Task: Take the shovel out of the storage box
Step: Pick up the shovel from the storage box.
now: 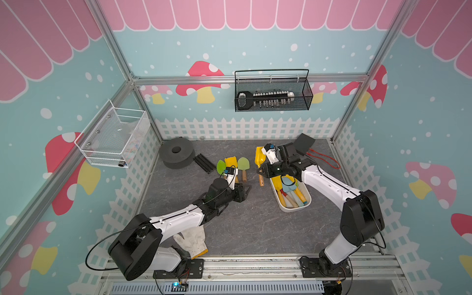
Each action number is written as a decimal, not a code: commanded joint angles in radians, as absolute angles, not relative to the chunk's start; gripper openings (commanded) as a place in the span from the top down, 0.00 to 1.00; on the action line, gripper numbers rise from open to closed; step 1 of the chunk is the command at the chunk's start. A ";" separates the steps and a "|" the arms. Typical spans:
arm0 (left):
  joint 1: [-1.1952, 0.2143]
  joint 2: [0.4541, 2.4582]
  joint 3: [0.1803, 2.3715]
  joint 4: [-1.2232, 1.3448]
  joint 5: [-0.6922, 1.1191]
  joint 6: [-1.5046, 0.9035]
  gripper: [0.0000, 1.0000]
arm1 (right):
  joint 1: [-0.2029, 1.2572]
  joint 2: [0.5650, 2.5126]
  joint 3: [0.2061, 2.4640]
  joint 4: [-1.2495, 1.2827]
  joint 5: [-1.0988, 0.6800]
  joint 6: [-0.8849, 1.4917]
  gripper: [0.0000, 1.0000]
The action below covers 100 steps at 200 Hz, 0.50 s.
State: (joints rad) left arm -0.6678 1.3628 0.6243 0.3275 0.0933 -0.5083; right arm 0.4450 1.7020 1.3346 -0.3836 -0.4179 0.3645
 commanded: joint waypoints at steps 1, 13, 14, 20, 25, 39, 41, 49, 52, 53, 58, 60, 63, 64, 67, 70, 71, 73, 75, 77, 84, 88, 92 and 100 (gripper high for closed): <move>-0.661 1.341 0.653 0.221 -0.044 -0.473 0.39 | 0.446 1.767 1.393 -0.448 -0.364 0.398 0.89; -0.662 1.338 0.655 0.207 -0.061 -0.468 0.38 | 0.446 1.807 1.426 -0.475 -0.336 0.408 0.89; -0.661 1.338 0.655 0.206 -0.063 -0.468 0.38 | 0.446 1.810 1.429 -0.477 -0.334 0.409 0.89; -0.661 1.338 0.656 0.199 -0.071 -0.467 0.38 | 0.446 1.829 1.444 -0.490 -0.320 0.413 0.89; -0.661 1.336 0.658 0.193 -0.078 -0.466 0.38 | 0.446 1.846 1.460 -0.502 -0.310 0.415 0.89; -0.662 1.333 0.657 0.186 -0.091 -0.465 0.38 | 0.448 1.890 1.499 -0.539 -0.284 0.427 0.89; -0.661 1.333 0.657 0.186 -0.093 -0.464 0.38 | 0.447 1.893 1.505 -0.542 -0.283 0.427 0.89; -0.662 1.332 0.657 0.185 -0.094 -0.463 0.38 | 0.447 1.935 1.525 -0.552 -0.280 0.433 0.89; -0.661 1.331 0.657 0.184 -0.093 -0.463 0.38 | 0.448 1.946 1.532 -0.556 -0.281 0.436 0.90; -0.661 1.331 0.657 0.184 -0.093 -0.463 0.38 | 0.447 1.950 1.534 -0.556 -0.281 0.437 0.90; -0.662 1.330 0.657 0.185 -0.093 -0.463 0.38 | 0.447 1.965 1.546 -0.561 -0.286 0.439 0.90; -0.662 1.330 0.657 0.184 -0.093 -0.462 0.38 | 0.447 1.971 1.552 -0.562 -0.287 0.440 0.90; -0.661 1.329 0.657 0.184 -0.092 -0.462 0.38 | 0.447 1.979 1.560 -0.565 -0.290 0.441 0.90; -0.661 1.330 0.657 0.185 -0.092 -0.462 0.38 | 0.447 1.984 1.563 -0.566 -0.291 0.442 0.90; -0.662 1.329 0.657 0.185 -0.091 -0.462 0.38 | 0.447 1.995 1.571 -0.568 -0.293 0.444 0.90; -0.662 1.328 0.657 0.184 -0.090 -0.462 0.38 | 0.448 2.003 1.578 -0.572 -0.294 0.447 0.90; -0.662 1.328 0.657 0.184 -0.090 -0.462 0.38 | 0.447 2.008 1.581 -0.573 -0.294 0.448 0.90; -0.661 1.328 0.657 0.184 -0.090 -0.461 0.38 | 0.448 2.015 1.588 -0.577 -0.294 0.450 0.90; -0.662 1.328 0.657 0.184 -0.089 -0.460 0.38 | 0.447 2.023 1.591 -0.577 -0.295 0.451 0.89; -0.662 1.328 0.657 0.184 -0.090 -0.460 0.38 | 0.448 2.027 1.598 -0.580 -0.296 0.453 0.90; -0.661 1.327 0.657 0.185 -0.090 -0.459 0.38 | 0.447 2.052 1.616 -0.591 -0.297 0.461 0.89; -0.661 1.327 0.657 0.184 -0.092 -0.459 0.38 | 0.448 2.064 1.625 -0.595 -0.298 0.467 0.90; -0.662 1.328 0.657 0.184 -0.092 -0.459 0.38 | 0.448 2.076 1.634 -0.598 -0.297 0.471 0.89; -0.661 1.330 0.657 0.185 -0.093 -0.459 0.38 | 0.448 2.097 1.650 -0.600 -0.296 0.480 0.89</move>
